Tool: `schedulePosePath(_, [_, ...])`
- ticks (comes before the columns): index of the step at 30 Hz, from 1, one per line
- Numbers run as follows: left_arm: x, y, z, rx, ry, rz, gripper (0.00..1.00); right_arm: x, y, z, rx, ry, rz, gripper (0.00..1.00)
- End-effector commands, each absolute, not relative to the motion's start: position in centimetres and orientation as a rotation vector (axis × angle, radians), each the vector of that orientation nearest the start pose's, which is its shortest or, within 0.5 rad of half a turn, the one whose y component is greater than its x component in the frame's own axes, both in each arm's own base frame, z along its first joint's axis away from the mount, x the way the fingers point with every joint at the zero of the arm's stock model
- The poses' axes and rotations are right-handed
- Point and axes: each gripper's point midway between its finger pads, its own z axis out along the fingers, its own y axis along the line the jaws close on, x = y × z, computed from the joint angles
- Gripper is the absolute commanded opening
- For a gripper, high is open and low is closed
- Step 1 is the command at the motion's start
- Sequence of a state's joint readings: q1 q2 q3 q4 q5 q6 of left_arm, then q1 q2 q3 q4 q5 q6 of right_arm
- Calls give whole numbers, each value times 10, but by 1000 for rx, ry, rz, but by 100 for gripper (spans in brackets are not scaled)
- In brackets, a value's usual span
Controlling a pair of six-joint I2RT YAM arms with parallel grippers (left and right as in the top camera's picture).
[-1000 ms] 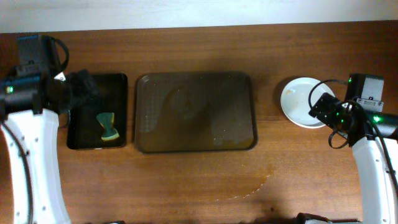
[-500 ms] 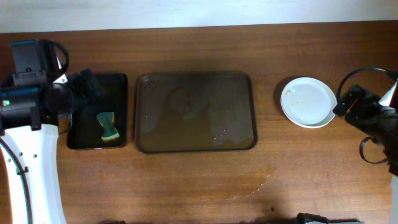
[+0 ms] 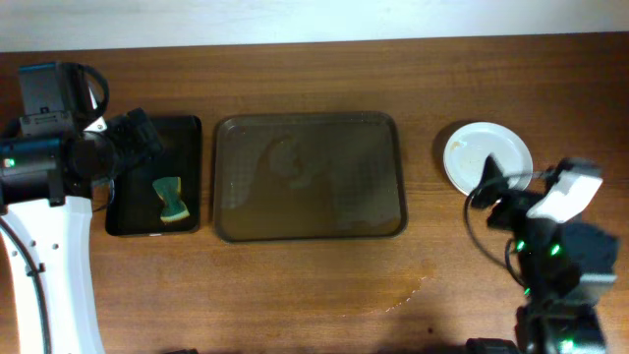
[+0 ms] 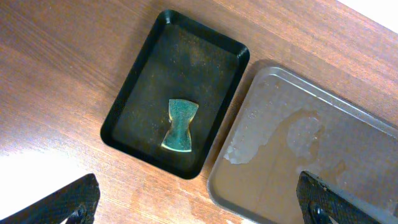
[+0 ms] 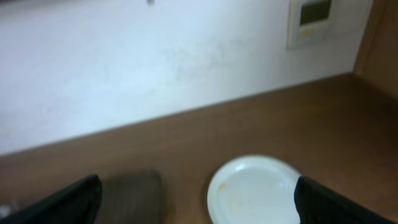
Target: Clean dirty plates on tray and stack at the side
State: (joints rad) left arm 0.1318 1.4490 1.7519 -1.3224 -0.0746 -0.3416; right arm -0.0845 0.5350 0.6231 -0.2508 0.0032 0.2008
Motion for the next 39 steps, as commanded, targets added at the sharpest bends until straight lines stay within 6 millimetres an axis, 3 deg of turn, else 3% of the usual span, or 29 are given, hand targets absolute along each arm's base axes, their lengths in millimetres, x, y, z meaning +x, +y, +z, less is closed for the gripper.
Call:
schedulePosePath(1, [328,55,299,-645,2497,4,99,262,-14,248,201,1663,111,98])
schedulePosePath(5, [328,55,299,-645,2497,4,99,253,-8,214,163,1539,134,98])
schedulePosePath(8, [328,55,299,-645,2497,4,99,250,-7,202,153,1466,137,98])
schedulePosePath(16, [328,55,299,-645,2497,4,99,246,-7,156,176,1640,132,98])
schedulePosePath(33, [328,55,299,-645,2497,4,99,246,-7,156,177,1640,131,98])
schedulePosePath(37, [316,66,296,-629,2532,120,99,246,-7,156,177,1640,131,98])
schedulePosePath(39, [307,74,307,-635,2471,207,99,246,-7,156,177,1640,131,98])
